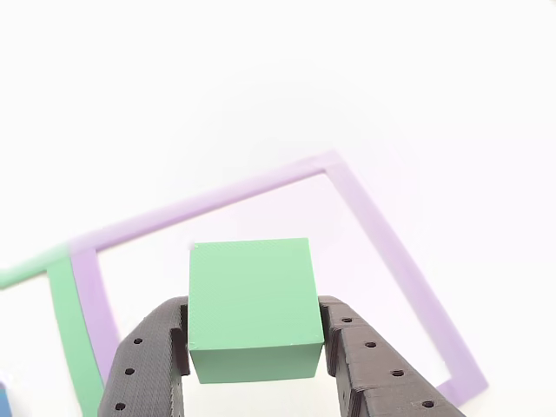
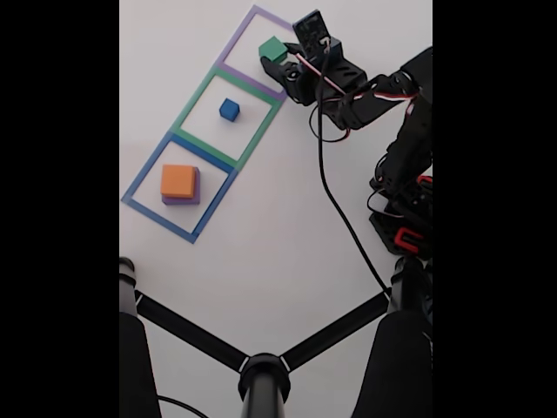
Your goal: Tower of hanoi
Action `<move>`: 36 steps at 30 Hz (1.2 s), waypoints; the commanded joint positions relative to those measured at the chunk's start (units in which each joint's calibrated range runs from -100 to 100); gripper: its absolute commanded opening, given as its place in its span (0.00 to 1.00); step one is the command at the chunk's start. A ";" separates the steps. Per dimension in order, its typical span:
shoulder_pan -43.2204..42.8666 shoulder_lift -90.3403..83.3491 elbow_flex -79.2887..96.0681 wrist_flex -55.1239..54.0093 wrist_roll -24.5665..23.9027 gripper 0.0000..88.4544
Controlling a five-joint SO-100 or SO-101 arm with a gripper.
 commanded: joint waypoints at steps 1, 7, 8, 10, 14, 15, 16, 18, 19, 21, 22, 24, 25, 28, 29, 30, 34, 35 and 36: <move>-1.36 -20.21 -1.44 22.26 0.00 0.04; -3.12 -38.88 -15.52 63.38 0.00 0.03; -3.57 -40.09 -19.16 69.13 0.00 0.03; -4.56 -41.29 -27.70 80.22 0.00 0.03; -6.55 -40.81 -47.23 101.02 0.00 0.03; -7.16 -40.65 -51.23 105.06 0.00 0.03; -7.77 -40.41 -55.23 109.11 0.00 0.03; -9.29 -39.93 -62.32 116.48 0.00 0.03; -10.28 -39.77 -65.59 119.55 0.00 0.03; -12.65 -39.61 -70.22 123.92 0.00 0.03; -13.94 -39.61 -71.68 125.22 0.00 0.03; -16.76 -39.93 -73.95 127.32 0.00 0.03; -18.37 -40.25 -74.77 128.05 0.00 0.03; -22.25 -40.57 -76.86 128.62 0.00 0.03; -23.63 -40.65 -77.40 128.86 0.00 0.03; -24.62 -40.81 -77.76 128.86 0.00 0.03; -27.82 -40.65 -79.58 129.67 0.00 0.03; -28.58 -40.65 -79.67 129.67 0.00 0.03; -29.19 -40.65 -79.67 129.59 0.00 0.03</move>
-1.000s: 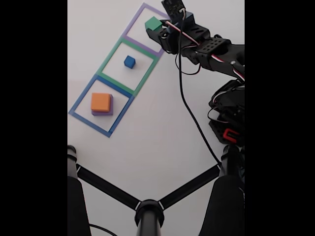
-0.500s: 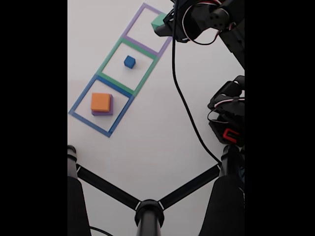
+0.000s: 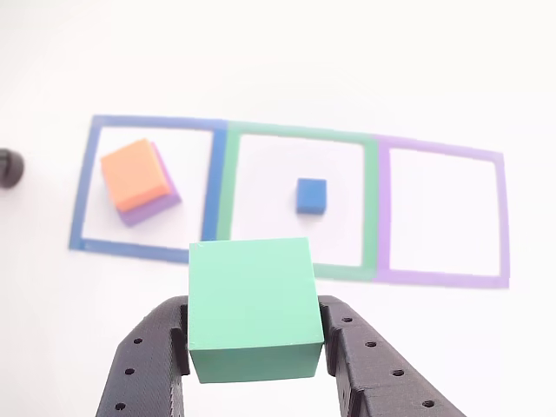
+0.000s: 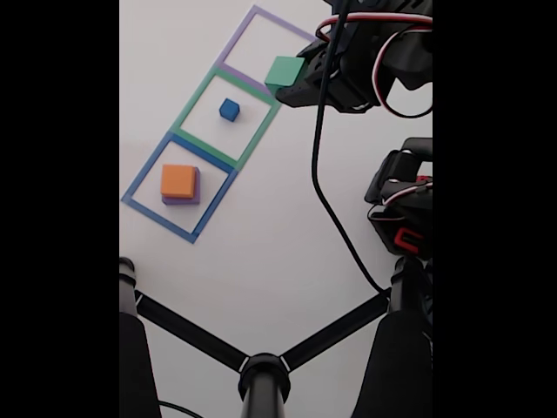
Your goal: Tower of hanoi
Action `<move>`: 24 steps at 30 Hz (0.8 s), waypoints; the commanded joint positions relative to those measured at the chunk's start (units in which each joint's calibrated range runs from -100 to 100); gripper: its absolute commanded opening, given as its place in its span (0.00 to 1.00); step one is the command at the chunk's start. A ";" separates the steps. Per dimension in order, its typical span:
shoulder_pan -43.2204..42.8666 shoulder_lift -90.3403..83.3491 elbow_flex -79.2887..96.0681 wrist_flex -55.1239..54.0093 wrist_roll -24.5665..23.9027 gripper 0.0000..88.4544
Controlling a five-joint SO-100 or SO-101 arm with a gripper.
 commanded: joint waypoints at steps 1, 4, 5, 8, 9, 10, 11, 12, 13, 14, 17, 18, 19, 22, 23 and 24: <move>-3.52 -1.14 -2.91 0.37 0.00 0.03; -5.35 -0.98 -2.09 -0.27 0.00 0.03; -5.96 -0.98 -1.18 -0.84 0.00 0.03; -7.56 -1.94 5.18 -5.86 0.00 0.03; -8.02 -2.42 7.99 -8.37 0.00 0.03; -8.47 -2.98 11.81 -11.69 0.00 0.03; -8.78 -3.38 15.26 -15.09 0.00 0.03; -9.16 -3.54 19.08 -19.29 0.00 0.03; -9.47 -3.62 22.62 -23.26 0.00 0.04; -9.69 -3.54 26.53 -27.71 0.00 0.04; -10.46 -3.46 36.71 -40.58 0.00 0.04; -10.69 -3.54 39.80 -44.63 0.00 0.04; -10.84 -3.46 43.16 -49.08 0.00 0.04; -11.37 -3.06 52.70 -61.87 0.00 0.04; -11.68 -2.90 56.97 -67.78 0.00 0.04; -11.91 -2.58 60.70 -73.69 0.00 0.04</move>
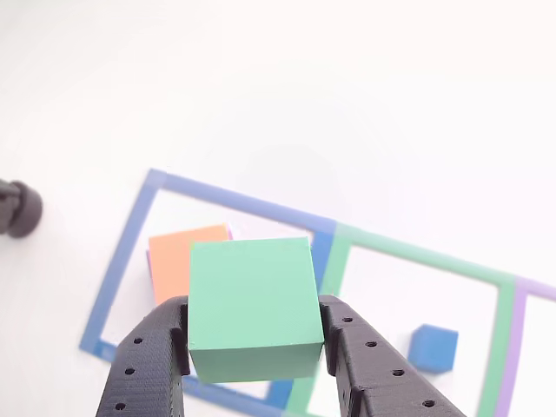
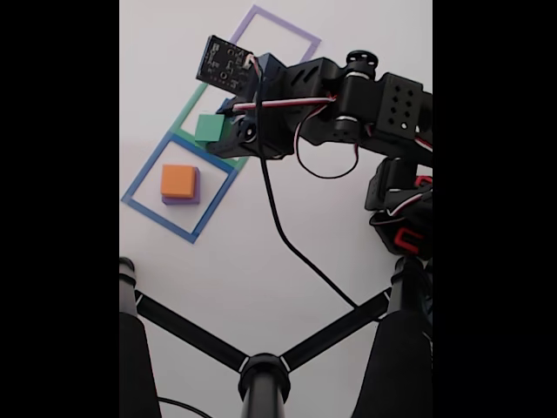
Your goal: Tower of hanoi
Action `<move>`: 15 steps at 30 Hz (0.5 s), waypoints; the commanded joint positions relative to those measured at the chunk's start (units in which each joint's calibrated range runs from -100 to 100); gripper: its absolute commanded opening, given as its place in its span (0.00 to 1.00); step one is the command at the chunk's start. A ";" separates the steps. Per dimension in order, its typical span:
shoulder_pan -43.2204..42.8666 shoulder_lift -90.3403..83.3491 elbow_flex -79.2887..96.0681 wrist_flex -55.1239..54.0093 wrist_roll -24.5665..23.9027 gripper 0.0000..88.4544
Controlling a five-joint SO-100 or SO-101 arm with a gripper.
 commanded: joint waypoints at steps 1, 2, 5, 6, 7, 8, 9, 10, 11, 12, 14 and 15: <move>-1.16 0.17 14.67 -26.95 0.00 0.04; -1.39 1.21 18.21 -33.35 0.00 0.04; -1.92 5.94 25.03 -47.51 0.00 0.04; -2.00 7.78 26.48 -51.32 0.00 0.04; -2.15 9.62 27.84 -55.28 0.00 0.04; -2.30 11.15 29.02 -58.44 0.00 0.04; -2.53 12.59 29.84 -61.11 0.00 0.04; -2.84 13.79 30.48 -63.13 0.00 0.04; -3.22 15.07 31.11 -65.32 0.00 0.04; -3.52 16.43 31.57 -67.67 0.00 0.04; -4.21 18.60 31.84 -70.58 0.00 0.04; -4.44 19.72 31.84 -71.96 0.00 0.04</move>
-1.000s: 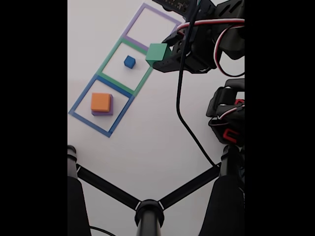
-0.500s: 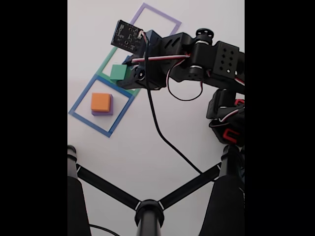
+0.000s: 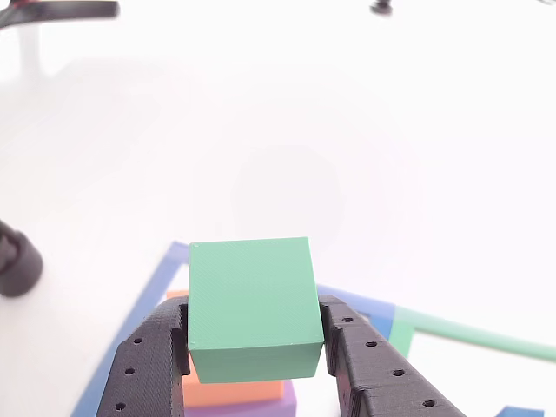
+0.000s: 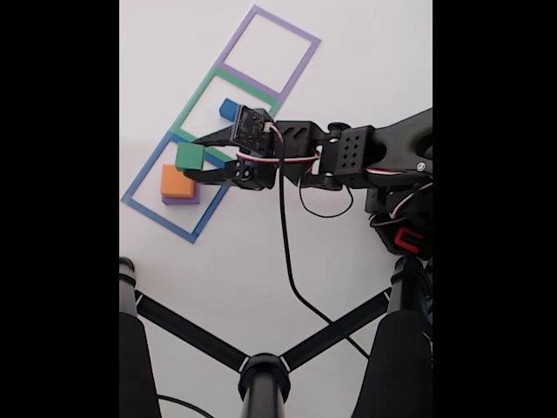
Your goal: Tower of hanoi
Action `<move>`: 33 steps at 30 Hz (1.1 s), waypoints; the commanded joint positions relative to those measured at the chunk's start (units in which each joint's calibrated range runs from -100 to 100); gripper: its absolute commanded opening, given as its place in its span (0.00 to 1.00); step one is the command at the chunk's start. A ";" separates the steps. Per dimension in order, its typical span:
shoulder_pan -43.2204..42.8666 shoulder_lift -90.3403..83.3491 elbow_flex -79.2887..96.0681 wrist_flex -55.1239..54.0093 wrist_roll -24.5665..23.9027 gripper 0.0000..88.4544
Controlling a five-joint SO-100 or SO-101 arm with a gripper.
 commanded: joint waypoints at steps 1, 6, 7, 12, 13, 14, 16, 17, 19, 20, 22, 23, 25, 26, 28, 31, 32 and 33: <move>-1.23 3.53 -0.27 -8.49 0.39 0.04; -1.76 10.98 -2.00 -15.12 0.39 0.04; -1.84 12.50 -2.55 -16.34 0.39 0.04; -2.14 17.95 -5.00 -20.06 0.39 0.04; -2.14 18.91 -5.45 -20.63 0.39 0.04; -2.22 19.63 -5.91 -21.11 0.39 0.04; -2.30 20.91 -6.73 -21.68 0.39 0.04; -2.30 21.47 -7.09 -21.84 0.39 0.04; -2.22 22.76 -8.09 -22.17 0.39 0.04; -2.22 23.40 -8.36 -22.49 0.39 0.04; -2.07 24.60 -9.00 -23.06 0.39 0.04; -2.07 25.00 -9.18 -23.22 0.39 0.04; -2.07 25.64 -9.36 -23.38 0.39 0.04; -2.07 25.80 -9.36 -23.38 0.39 0.04; -2.22 26.12 -9.36 -23.38 0.39 0.04; -2.45 26.52 -9.18 -23.38 0.39 0.04; -2.60 26.68 -9.09 -23.46 0.39 0.04; -2.68 26.84 -9.00 -23.62 0.39 0.04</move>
